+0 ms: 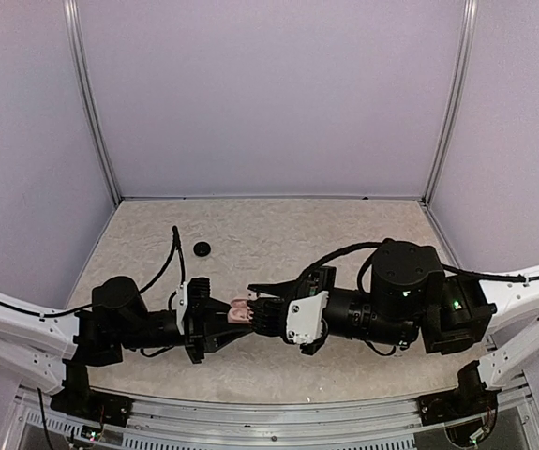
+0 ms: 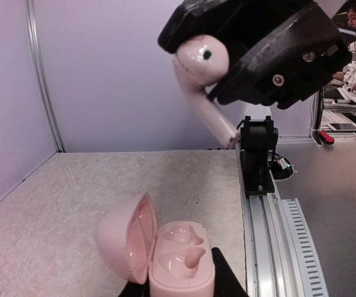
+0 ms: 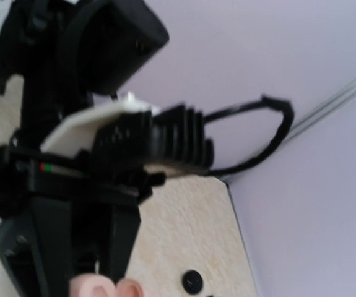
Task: Insert the wireless bluetooth earbuds into the charging case
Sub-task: Place the left earbud in the left side groove of the charging case, then adjust the left earbud in the left side groove of the charging case.
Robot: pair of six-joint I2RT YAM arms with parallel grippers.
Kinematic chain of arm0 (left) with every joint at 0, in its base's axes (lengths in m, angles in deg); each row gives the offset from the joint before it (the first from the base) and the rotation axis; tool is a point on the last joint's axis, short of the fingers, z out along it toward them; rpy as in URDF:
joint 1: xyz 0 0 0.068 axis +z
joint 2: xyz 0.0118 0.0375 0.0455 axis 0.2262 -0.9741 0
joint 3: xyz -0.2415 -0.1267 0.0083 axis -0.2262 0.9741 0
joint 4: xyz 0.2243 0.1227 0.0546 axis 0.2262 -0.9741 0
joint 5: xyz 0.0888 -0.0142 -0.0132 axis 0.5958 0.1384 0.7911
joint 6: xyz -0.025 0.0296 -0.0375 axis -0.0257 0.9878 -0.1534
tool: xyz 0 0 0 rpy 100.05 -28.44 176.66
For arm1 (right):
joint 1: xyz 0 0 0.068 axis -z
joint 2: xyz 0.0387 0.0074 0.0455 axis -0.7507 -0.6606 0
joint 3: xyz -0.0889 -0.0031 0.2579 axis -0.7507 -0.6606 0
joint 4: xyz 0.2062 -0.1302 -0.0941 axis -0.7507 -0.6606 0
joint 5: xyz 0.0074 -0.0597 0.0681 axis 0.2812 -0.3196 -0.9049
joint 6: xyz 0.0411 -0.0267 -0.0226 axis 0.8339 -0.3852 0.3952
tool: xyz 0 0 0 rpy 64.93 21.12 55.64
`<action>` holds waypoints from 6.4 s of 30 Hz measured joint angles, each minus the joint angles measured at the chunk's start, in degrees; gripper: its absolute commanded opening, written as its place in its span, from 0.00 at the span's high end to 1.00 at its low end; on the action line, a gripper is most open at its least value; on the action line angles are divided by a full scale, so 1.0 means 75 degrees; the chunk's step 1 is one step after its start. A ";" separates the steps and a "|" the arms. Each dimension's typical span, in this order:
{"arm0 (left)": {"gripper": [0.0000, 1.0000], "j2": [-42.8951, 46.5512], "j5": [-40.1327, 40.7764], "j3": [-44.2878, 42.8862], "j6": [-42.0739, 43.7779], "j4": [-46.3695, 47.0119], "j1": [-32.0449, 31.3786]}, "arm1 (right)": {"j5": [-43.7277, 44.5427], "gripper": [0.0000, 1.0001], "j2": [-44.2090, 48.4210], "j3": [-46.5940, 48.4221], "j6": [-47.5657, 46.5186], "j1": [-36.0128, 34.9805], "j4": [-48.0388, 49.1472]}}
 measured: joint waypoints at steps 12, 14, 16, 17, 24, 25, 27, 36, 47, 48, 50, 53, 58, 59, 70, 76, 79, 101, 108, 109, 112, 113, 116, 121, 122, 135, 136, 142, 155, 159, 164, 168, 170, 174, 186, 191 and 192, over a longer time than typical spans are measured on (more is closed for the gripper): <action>0.91 -0.0082 -0.0006 -0.0017 -0.0178 0.0233 -0.0026 | 0.0641 0.81 -0.0373 -0.0038 -0.0577 -0.0015 0.0323; 0.91 -0.0114 0.0015 -0.0032 -0.0245 0.0259 -0.0026 | 0.0694 0.81 -0.0402 -0.0041 -0.0641 -0.0015 0.0388; 0.91 -0.0163 0.0023 -0.0087 -0.0332 0.0262 -0.0023 | 0.0775 0.81 -0.0455 -0.0041 -0.0726 -0.0015 0.0446; 0.91 -0.0184 0.0026 -0.0119 -0.0367 0.0268 -0.0023 | 0.0813 0.81 -0.0493 -0.0041 -0.0761 -0.0015 0.0463; 0.91 -0.0245 0.0026 -0.0149 -0.0688 0.0382 0.0082 | 0.0973 0.82 -0.0638 -0.0125 -0.0979 -0.0015 0.0510; 0.91 -0.0248 0.0023 -0.0149 -0.0714 0.0393 0.0085 | 0.0991 0.82 -0.0638 -0.0128 -0.1000 -0.0015 0.0510; 0.91 -0.0248 0.0023 -0.0149 -0.0737 0.0434 0.0114 | 0.1014 0.82 -0.0644 -0.0131 -0.1023 -0.0015 0.0536; 0.91 -0.0254 0.0026 -0.0154 -0.0839 0.0487 0.0143 | 0.1014 0.82 -0.0644 -0.0137 -0.1067 -0.0015 0.0548; 0.91 -0.0271 -0.0006 -0.0184 -0.0851 0.0481 0.0169 | 0.0883 0.81 -0.0659 -0.0143 -0.1142 -0.0015 0.0545; 0.91 -0.0277 -0.0017 -0.0187 -0.0854 0.0481 0.0169 | 0.0851 0.81 -0.0659 -0.0143 -0.1145 -0.0015 0.0545; 0.91 -0.0297 -0.0044 -0.0195 -0.0851 0.0481 0.0169 | 0.0781 0.80 -0.0659 -0.0143 -0.1154 -0.0015 0.0539; 0.91 -0.0318 -0.0050 -0.0219 -0.0851 0.0478 0.0169 | 0.0682 0.80 -0.0662 -0.0143 -0.1157 -0.0015 0.0536; 0.91 -0.0318 -0.0052 -0.0219 -0.0851 0.0478 0.0178 | 0.0560 0.78 -0.0685 -0.0143 -0.1154 -0.0015 0.0530; 0.91 -0.0318 -0.0050 -0.0219 -0.0851 0.0481 0.0184 | 0.0536 0.78 -0.0699 -0.0143 -0.1148 -0.0015 0.0527; 0.91 -0.0318 -0.0079 -0.0233 -0.0825 0.0487 0.0219 | 0.0443 0.53 -0.0729 -0.0149 -0.1005 -0.0015 0.0452; 0.91 -0.0318 -0.0122 -0.0233 -0.0828 0.0501 0.0242 | 0.0274 0.40 -0.0694 -0.0154 -0.0880 -0.0015 0.0452; 0.90 -0.0318 -0.0251 -0.0233 -0.0836 0.0571 0.0297 | 0.0064 0.33 -0.0536 -0.0154 -0.0679 -0.0015 0.0408; 0.88 -0.0321 -0.2707 -0.0291 -0.0638 0.0912 0.0831 | -0.2337 0.00 0.0420 0.0638 0.1495 0.1072 -0.1306; 0.88 -0.0428 -0.2789 -0.0393 -0.0624 0.0836 0.0813 | -0.2710 0.00 0.0125 0.0743 0.1632 0.1072 -0.1649; 0.88 -0.0440 -0.2801 -0.0393 -0.0621 0.0825 0.0810 | -0.2704 0.00 0.0050 0.0769 0.1635 0.1072 -0.1676; 0.88 -0.0463 -0.2809 -0.0396 -0.0565 0.0764 0.0784 | -0.2664 0.00 -0.0079 0.0790 0.1635 0.1072 -0.1737; 0.88 -0.0481 -0.2809 -0.0405 -0.0536 0.0743 0.0764 | -0.2652 0.01 -0.0102 0.0790 0.1635 0.1075 -0.1751; 0.88 -0.0545 -0.2830 -0.0501 -0.0469 0.0659 0.0711 | -0.2629 0.00 -0.0143 0.0793 0.1635 0.1075 -0.1754; 0.88 -0.0624 -0.2830 -0.0606 -0.0370 0.0606 0.0644 | -0.2503 0.01 -0.0236 0.0892 0.1638 0.1075 -0.1751; 0.88 -0.0629 -0.2827 -0.0612 -0.0358 0.0597 0.0641 | -0.2468 0.00 -0.0251 0.0901 0.1641 0.1075 -0.1749; 0.88 -0.0673 -0.2637 -0.0659 -0.0224 0.0396 0.0554 | -0.1990 0.01 -0.0452 0.0906 0.1661 0.1075 -0.1702; 0.88 -0.0691 -0.2629 -0.0676 -0.0201 0.0373 0.0542 | -0.1990 0.01 -0.0458 0.0906 0.1661 0.1075 -0.1696; 0.88 -0.0793 -0.2530 -0.0775 -0.0052 0.0254 0.0446 | -0.2057 0.01 -0.0481 0.0906 0.1696 0.1134 -0.1687; 0.88 -0.0848 -0.2363 -0.0903 0.0152 0.0044 0.0358 | -0.2372 0.01 -0.0530 0.0906 0.1862 0.1282 -0.1626; 0.88 -0.0848 -0.2346 -0.0906 0.0184 -0.0090 0.0350 | -0.2401 0.00 -0.0595 0.0906 0.1865 0.1291 -0.1617; 0.88 -0.0848 -0.2250 -0.0953 0.0283 -0.0213 0.0294 | -0.2672 0.00 -0.0624 0.0906 0.1955 0.1402 -0.1603; 0.88 -0.0848 -0.2183 -0.1011 0.0379 -0.0251 0.0251 | -0.2935 0.00 -0.0624 0.0906 0.2101 0.1501 -0.1542; 0.88 -0.0848 -0.2171 -0.1017 0.0388 -0.0254 0.0236 | -0.3060 0.00 -0.0632 0.0906 0.2189 0.1545 -0.1521; 0.88 -0.0848 -0.2145 -0.1017 0.0423 -0.0259 0.0204 | -0.3284 0.00 -0.0662 0.0903 0.2355 0.1623 -0.1510; 0.89 -0.0848 -0.1871 -0.1032 0.0533 -0.0274 0.0201 | -0.4293 0.00 -0.0702 0.0688 0.3340 0.2177 -0.1113; 0.89 -0.0848 -0.1880 -0.1032 0.0565 -0.0297 0.0195 | -0.4572 0.00 -0.0775 0.0685 0.3622 0.2270 -0.1052; 0.89 -0.0848 -0.1880 -0.1032 0.0574 -0.0315 0.0195 | -0.4625 0.00 -0.0796 0.0685 0.3666 0.2285 -0.1043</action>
